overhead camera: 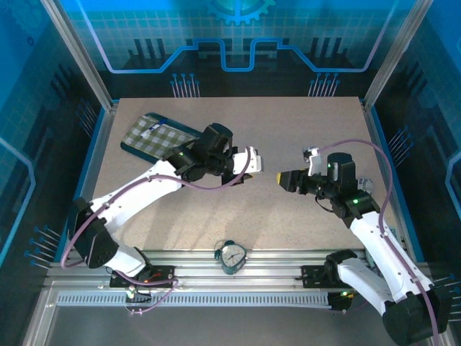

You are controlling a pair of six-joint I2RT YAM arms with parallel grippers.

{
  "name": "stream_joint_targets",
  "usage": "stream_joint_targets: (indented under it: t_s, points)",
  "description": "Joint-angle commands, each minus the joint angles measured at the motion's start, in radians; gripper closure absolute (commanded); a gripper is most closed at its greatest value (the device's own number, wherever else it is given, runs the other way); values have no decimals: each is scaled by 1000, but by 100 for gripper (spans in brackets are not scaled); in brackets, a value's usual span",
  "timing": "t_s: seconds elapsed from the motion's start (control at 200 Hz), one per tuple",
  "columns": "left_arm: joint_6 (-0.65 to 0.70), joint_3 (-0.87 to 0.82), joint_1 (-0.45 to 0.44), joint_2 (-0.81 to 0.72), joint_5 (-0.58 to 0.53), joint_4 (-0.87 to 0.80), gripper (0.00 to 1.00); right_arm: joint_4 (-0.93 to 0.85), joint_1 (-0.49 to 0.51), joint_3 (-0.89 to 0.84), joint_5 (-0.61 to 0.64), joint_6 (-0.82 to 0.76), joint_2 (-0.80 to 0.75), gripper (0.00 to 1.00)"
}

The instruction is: Remove the keys from the keyring

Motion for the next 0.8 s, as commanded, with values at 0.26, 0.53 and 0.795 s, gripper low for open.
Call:
stream_joint_targets:
  t_s: [0.26,0.53,0.795]
  points:
    - [131,-71,0,195,-29,-40,100,-76,-67,-98,96,44,-77,42]
    - [207,51,-8,378,-54,-67,100,-84,-148,-133,56,80,-68,42]
    - [261,209,-26,531,-53,-74,91,-124,-154,-122,65,78,-61,42]
